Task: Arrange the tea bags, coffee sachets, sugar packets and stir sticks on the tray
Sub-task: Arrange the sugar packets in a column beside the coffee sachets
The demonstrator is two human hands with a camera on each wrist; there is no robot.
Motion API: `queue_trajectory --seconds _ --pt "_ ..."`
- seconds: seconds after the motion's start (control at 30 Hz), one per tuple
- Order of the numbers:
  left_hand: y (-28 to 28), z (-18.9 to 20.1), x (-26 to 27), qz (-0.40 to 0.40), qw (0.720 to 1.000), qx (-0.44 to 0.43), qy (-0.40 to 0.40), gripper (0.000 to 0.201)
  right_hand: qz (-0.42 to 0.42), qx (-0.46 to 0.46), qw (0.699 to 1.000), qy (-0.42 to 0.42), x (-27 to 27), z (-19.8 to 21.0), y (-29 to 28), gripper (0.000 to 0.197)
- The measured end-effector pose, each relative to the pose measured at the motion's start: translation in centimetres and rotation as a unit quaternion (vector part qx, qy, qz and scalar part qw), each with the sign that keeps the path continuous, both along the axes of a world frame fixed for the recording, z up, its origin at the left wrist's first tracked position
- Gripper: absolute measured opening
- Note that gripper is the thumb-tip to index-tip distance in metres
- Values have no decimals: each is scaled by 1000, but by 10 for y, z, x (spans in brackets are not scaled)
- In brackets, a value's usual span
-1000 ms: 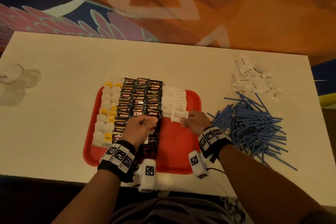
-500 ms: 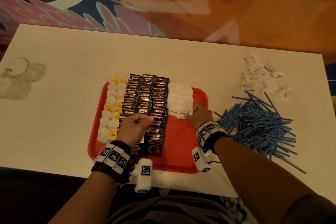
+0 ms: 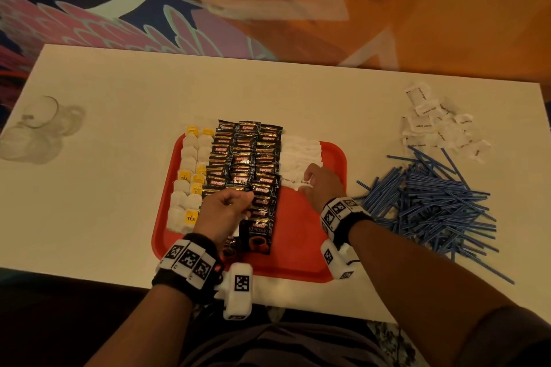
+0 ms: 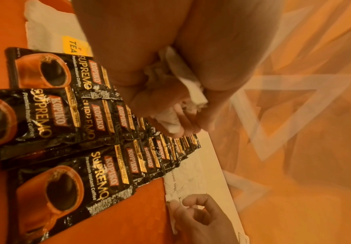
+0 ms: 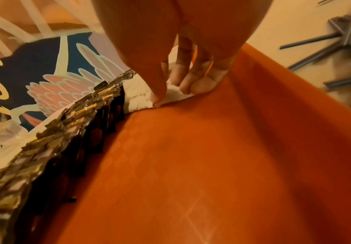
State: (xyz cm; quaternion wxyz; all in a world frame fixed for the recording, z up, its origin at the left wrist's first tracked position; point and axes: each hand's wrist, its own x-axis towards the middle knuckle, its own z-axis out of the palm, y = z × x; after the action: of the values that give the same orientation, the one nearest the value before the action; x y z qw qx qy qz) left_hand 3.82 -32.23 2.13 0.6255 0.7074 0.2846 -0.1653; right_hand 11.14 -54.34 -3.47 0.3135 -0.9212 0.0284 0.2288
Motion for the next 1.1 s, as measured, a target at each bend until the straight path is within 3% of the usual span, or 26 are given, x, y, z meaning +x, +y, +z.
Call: queue_trajectory --seconds 0.2,0.4,0.6,0.7,0.83,0.93,1.0,1.1 --pt "-11 11 10 61 994 -85 40 30 -44 60 997 3 3 18 -8 21" --pt "-38 34 31 65 982 -167 50 51 -23 183 983 -5 -1 80 -2 15" --pt "-65 48 46 16 994 -111 3 68 23 223 974 3 -15 123 9 22" --pt "-82 62 51 46 988 -149 8 65 24 195 980 22 -16 127 9 23" --pt "-89 60 54 60 982 -178 28 72 -15 234 971 33 -10 130 2 24" --pt "-90 63 55 69 974 -215 30 66 -60 253 964 50 -8 136 -5 19" --pt "-90 68 54 48 970 -237 23 57 -97 292 949 67 -6 139 -10 20" --pt "-85 64 52 -25 980 -200 3 50 -109 318 939 66 -3 142 -18 19"
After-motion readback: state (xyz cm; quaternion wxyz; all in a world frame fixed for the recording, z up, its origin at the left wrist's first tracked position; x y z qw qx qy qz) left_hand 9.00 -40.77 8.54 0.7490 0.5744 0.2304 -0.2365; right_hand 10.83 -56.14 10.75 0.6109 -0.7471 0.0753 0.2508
